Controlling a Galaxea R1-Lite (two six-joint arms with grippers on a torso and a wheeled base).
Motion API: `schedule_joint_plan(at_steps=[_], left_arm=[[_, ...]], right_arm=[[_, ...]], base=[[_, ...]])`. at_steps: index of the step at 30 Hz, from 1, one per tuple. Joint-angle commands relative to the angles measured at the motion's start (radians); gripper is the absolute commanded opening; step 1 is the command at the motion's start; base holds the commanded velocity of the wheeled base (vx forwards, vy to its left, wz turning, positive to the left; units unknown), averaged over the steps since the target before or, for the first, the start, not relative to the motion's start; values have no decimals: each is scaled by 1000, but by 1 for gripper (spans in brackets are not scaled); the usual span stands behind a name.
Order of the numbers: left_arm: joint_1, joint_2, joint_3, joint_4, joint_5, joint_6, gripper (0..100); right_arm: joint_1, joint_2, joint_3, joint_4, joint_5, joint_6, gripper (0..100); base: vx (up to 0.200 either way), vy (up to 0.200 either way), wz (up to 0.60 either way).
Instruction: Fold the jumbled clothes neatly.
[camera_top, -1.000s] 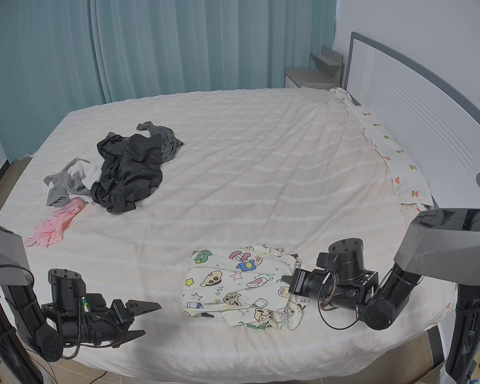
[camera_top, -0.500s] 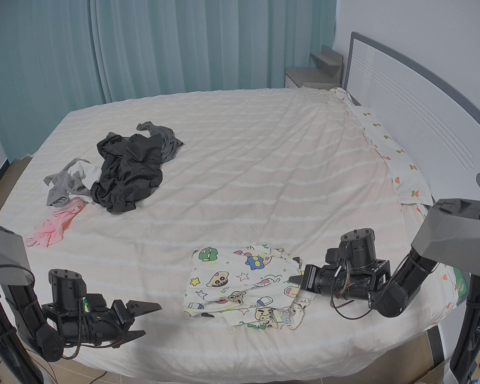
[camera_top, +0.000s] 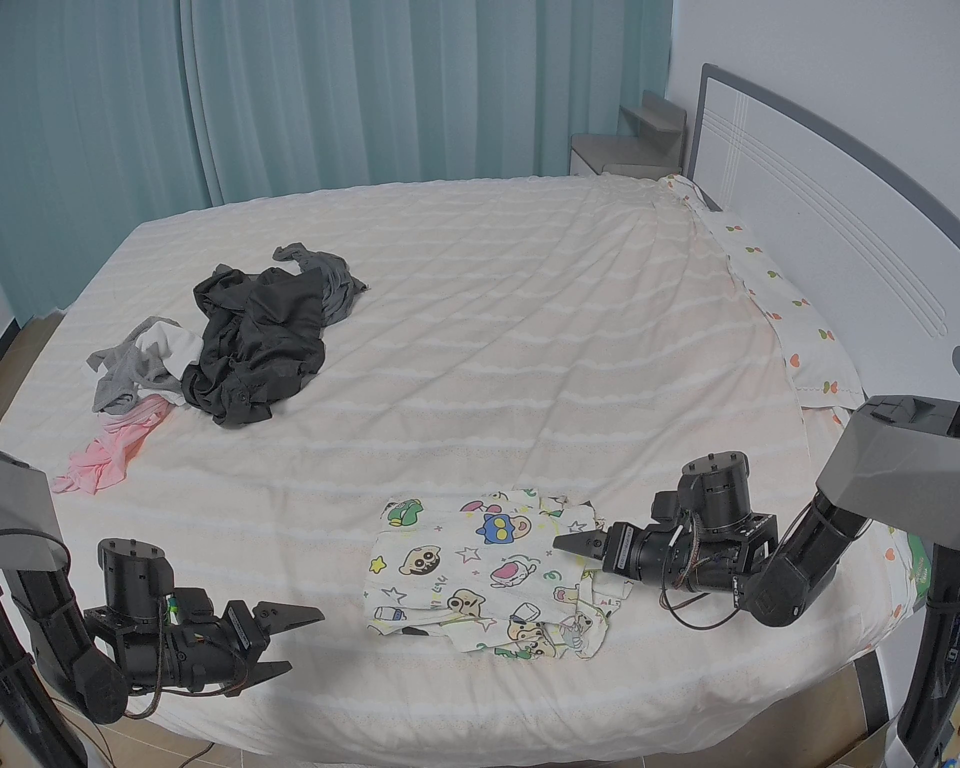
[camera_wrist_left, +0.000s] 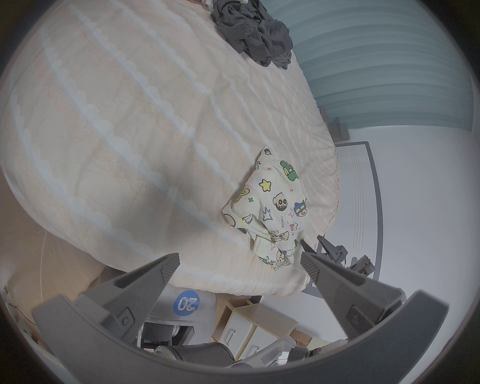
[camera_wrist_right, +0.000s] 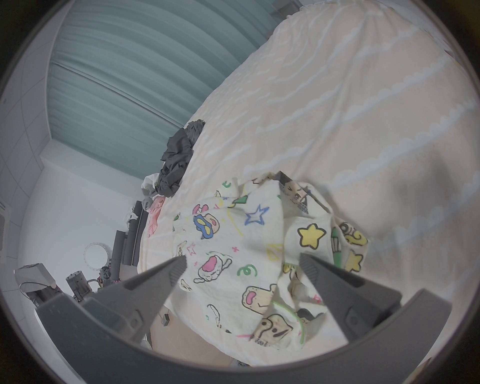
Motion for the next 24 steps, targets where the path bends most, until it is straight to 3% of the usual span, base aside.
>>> schedule_joint_plan(at_steps=[1, 11, 24], left_arm=[[0, 2, 13, 0, 0, 0, 100], [0, 2, 13, 0, 1, 0, 100], [0, 2, 13, 0, 1, 0, 100]], right_arm=[[43, -23, 83, -65, -7, 3, 100], [150, -19, 209, -223, -63, 0, 100], [143, 88, 111, -209, -64, -5, 100]], base=[[0, 0, 0], [0, 0, 0], [0, 0, 0]])
